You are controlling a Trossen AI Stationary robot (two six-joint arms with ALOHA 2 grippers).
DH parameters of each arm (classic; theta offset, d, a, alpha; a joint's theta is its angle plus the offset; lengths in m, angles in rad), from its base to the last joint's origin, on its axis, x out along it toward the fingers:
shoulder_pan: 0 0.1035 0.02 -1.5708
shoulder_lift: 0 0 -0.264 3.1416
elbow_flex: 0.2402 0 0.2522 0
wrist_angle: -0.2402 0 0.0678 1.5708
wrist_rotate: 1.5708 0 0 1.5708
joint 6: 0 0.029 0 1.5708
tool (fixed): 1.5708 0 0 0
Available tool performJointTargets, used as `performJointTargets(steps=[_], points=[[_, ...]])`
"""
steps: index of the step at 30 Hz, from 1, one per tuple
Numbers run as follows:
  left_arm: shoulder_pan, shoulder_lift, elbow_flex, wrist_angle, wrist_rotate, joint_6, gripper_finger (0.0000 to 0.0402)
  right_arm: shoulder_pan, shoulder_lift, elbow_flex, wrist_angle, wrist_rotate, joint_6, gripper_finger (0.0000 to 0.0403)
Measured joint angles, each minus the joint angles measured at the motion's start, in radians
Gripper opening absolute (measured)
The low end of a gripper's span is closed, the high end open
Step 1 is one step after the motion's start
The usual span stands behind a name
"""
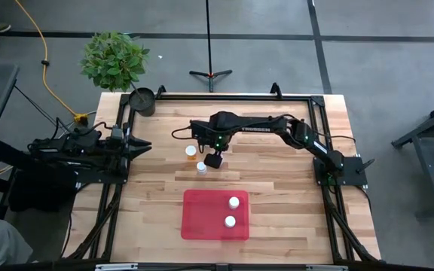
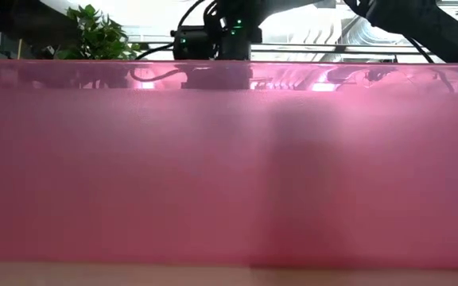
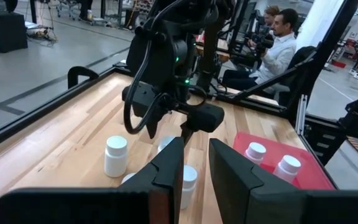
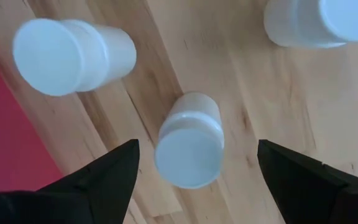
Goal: Pick and place pill bottles into a basket
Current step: Put the white pill bottle into the bin
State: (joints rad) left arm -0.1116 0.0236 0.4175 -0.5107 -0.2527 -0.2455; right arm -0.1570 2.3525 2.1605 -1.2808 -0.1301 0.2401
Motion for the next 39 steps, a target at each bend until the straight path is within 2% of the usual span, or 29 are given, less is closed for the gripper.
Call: performJointTargets(steps=[12, 17, 26, 34, 39], points=[[0.000, 0.000, 0.000, 0.000, -0.001, 0.000, 0.0111, 0.008, 0.023, -0.001, -0.006, -0.006, 0.014, 0.0316], [0.000, 0.000, 0.000, -0.001, -0.001, 0.000, 0.0111, 0.008, 0.022, -0.002, -0.008, 0.003, 0.013, 0.0302], [0.000, 0.000, 0.000, -0.001, -0.002, 0.000, 0.0111, 0.008, 0.022, -0.002, -0.009, 0.004, 0.003, 0.0237], [0.000, 0.000, 0.000, -0.001, -0.003, 0.000, 0.0111, 0.007, 0.022, -0.001, -0.009, 0.003, -0.006, 0.0147], [0.000, 0.000, 0.000, -0.001, -0.006, 0.000, 0.0111, 0.007, 0.021, -0.001, -0.009, 0.000, -0.016, 0.0146]])
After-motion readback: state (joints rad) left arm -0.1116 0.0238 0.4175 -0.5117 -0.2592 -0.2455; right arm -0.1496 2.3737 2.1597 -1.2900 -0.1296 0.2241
